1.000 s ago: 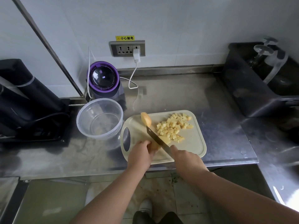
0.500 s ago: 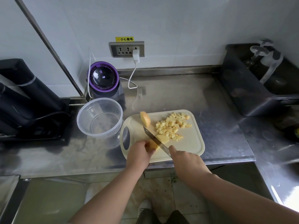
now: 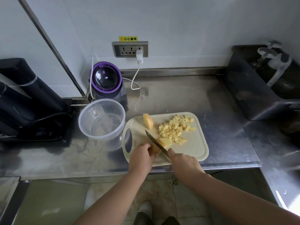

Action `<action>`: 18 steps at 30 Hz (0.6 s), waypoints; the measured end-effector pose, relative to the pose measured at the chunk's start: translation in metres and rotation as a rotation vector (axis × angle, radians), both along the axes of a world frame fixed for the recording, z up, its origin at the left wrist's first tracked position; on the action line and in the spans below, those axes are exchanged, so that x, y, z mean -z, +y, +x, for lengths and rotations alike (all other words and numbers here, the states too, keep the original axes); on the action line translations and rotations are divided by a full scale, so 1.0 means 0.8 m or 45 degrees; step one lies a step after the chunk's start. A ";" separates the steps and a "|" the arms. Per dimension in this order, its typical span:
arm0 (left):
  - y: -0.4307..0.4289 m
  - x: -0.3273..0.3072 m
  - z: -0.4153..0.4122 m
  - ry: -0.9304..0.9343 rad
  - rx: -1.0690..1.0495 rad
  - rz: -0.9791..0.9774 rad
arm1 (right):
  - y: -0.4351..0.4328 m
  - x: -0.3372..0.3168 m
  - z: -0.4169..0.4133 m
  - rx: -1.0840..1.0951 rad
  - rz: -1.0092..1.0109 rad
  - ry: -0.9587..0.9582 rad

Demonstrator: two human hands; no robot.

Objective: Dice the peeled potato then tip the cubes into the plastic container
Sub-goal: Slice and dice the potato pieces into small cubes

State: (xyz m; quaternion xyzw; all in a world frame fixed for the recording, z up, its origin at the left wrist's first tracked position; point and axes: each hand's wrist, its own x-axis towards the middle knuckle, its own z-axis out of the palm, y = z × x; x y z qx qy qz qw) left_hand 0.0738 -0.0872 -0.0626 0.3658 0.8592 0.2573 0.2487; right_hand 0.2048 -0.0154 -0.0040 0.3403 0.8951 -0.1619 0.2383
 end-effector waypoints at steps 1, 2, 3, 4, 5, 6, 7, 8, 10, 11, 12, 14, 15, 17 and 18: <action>0.000 -0.001 0.000 0.000 0.008 -0.002 | 0.001 -0.003 0.001 0.019 0.002 0.016; -0.001 -0.002 0.000 0.005 0.018 -0.004 | 0.002 -0.005 0.003 0.041 0.002 0.042; -0.001 -0.003 0.000 0.010 0.024 -0.001 | 0.002 -0.008 0.004 0.061 0.001 0.075; -0.001 -0.003 0.000 0.006 0.027 0.000 | 0.001 -0.010 0.006 0.073 0.010 0.105; -0.002 -0.004 -0.001 -0.005 0.028 0.001 | 0.000 -0.013 0.008 0.077 0.026 0.126; -0.003 -0.005 -0.001 -0.018 0.028 0.003 | -0.001 -0.015 0.010 0.079 0.042 0.138; -0.004 -0.005 -0.001 -0.029 0.032 0.005 | -0.003 -0.018 0.013 0.079 0.056 0.143; -0.004 -0.005 -0.001 -0.038 0.033 0.007 | -0.003 -0.020 0.015 0.078 0.061 0.146; -0.006 -0.007 -0.001 -0.053 0.025 0.019 | -0.006 -0.024 0.019 0.067 0.058 0.143; -0.007 -0.007 -0.001 -0.054 0.012 0.030 | -0.008 -0.026 0.021 0.056 0.056 0.134; -0.007 -0.007 -0.001 -0.052 0.000 0.041 | -0.010 -0.028 0.022 0.051 0.054 0.126; -0.007 -0.008 0.000 -0.041 -0.012 0.050 | -0.014 -0.029 0.023 0.060 0.050 0.122; -0.007 -0.008 0.000 -0.040 -0.011 0.047 | -0.015 -0.028 0.023 0.064 0.054 0.123; -0.007 -0.008 0.000 -0.047 -0.007 0.035 | -0.016 -0.027 0.022 0.057 0.065 0.110; -0.007 -0.008 -0.001 -0.050 -0.007 0.031 | -0.017 -0.027 0.021 0.054 0.064 0.103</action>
